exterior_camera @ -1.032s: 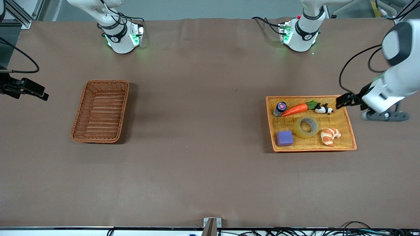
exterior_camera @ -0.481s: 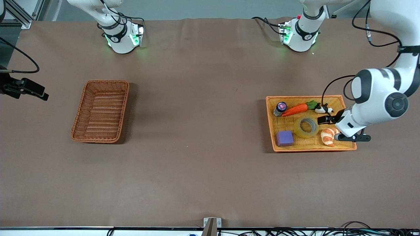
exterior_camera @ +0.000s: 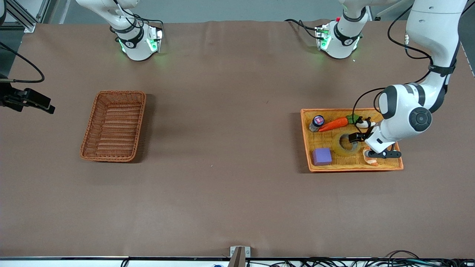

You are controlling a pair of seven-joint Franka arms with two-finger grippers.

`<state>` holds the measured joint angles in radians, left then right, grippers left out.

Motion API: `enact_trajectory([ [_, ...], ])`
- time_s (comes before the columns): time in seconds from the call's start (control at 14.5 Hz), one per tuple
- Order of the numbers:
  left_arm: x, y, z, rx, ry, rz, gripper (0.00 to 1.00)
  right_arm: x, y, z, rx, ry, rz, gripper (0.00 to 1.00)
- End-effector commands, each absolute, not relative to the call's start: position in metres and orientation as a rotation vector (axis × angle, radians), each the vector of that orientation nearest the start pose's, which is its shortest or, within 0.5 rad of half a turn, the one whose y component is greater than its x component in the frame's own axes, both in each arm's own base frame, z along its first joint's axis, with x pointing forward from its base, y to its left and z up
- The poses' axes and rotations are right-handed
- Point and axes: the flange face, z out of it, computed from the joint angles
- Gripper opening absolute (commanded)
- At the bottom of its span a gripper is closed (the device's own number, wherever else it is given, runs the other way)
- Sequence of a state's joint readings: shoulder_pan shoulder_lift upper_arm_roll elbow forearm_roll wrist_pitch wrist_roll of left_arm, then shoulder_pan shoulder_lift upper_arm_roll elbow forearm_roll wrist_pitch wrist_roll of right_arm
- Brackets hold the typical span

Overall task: Move tape to another basket
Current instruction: 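Lower the left gripper onto the clear tape roll and grasp it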

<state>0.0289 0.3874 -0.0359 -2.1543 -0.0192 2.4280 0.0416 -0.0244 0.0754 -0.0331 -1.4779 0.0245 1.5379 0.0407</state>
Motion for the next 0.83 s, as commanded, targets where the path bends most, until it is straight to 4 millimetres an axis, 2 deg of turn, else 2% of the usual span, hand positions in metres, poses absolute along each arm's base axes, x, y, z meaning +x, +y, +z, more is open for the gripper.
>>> enact_trajectory([
  [0.0, 0.546, -0.005, 0.195, -3.158, 0.056, 0.130, 0.94, 0.569, -0.030, 0.625, -3.103, 0.165, 0.026, 1.00],
  [0.07, 0.546, -0.005, 0.193, -3.158, 0.058, 0.130, 0.81, 0.569, -0.030, 0.625, -3.103, 0.165, 0.026, 1.00],
  [0.14, 0.546, -0.005, 0.193, -3.158, 0.061, 0.130, 0.59, 0.569, -0.030, 0.625, -3.103, 0.165, 0.026, 1.00],
  [0.34, 0.550, -0.003, 0.203, -3.158, 0.054, 0.096, 0.05, 0.569, -0.030, 0.625, -3.103, 0.163, 0.026, 1.00],
  [0.41, 0.552, -0.004, 0.207, -3.159, 0.056, 0.089, 0.00, 0.569, -0.030, 0.625, -3.103, 0.163, 0.026, 1.00],
  [0.62, 0.554, -0.005, 0.233, -3.158, 0.060, 0.065, 0.00, 0.569, -0.030, 0.625, -3.103, 0.163, 0.026, 1.00],
  [0.76, 0.560, -0.005, 0.276, -3.156, 0.076, 0.070, 0.00, 0.569, -0.030, 0.625, -3.103, 0.163, 0.026, 1.00],
])
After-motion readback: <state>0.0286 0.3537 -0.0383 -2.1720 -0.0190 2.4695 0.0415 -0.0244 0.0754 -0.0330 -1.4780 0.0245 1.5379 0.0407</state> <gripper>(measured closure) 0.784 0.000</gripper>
